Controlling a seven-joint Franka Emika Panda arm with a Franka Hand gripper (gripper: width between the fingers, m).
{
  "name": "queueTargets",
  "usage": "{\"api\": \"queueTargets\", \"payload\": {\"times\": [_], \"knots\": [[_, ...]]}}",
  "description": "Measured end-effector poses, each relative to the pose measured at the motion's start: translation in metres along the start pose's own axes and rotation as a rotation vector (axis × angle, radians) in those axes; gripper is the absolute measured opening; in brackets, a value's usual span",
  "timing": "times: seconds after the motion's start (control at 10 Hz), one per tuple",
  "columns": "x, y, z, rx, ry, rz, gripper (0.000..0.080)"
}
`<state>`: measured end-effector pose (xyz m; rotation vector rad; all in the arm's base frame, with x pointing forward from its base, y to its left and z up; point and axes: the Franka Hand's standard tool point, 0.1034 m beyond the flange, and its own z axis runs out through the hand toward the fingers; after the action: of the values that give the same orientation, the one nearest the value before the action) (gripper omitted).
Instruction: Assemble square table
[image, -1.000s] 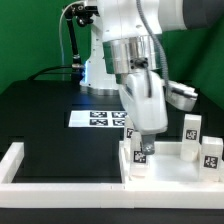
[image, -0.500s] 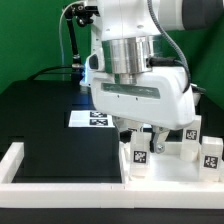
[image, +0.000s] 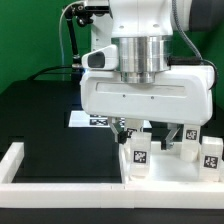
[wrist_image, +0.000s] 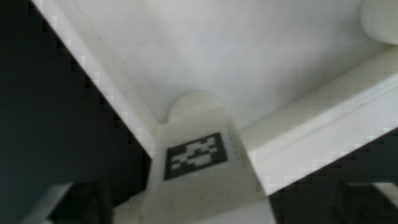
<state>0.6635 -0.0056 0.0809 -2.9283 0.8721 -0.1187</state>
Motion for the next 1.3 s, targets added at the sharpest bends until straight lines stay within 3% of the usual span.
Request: {"api": "queueTargets", "payload": {"times": [0.1, 0.2, 0.3, 0.5, 0.8, 1.0, 1.2, 1.3], "knots": [[-0.0001, 0.0000, 0.0001, 0.000, 0.000, 0.070, 0.0433], [-0.0002, 0.0000, 0.0002, 0.000, -0.001, 0.126, 0.0433], [-0.0001, 0.0013, 0.0004, -0.002, -0.001, 0.215, 0.0291], [0.0002, 0.0013, 0.0007, 0.001, -0.001, 0.353, 0.0291], [0.0001, -0.0016, 0.0008, 0.034, -0.026, 0.929, 0.0290], [-0.0005, -0.0067, 0.0029, 0.087, -0.037, 1.282, 0.0290], [-0.0009, -0.0067, 0.0036, 0.086, -0.033, 1.276, 0.0290], [-0.0028, -0.0063, 0.0037, 0.067, -0.029, 1.164, 0.0400]]}}
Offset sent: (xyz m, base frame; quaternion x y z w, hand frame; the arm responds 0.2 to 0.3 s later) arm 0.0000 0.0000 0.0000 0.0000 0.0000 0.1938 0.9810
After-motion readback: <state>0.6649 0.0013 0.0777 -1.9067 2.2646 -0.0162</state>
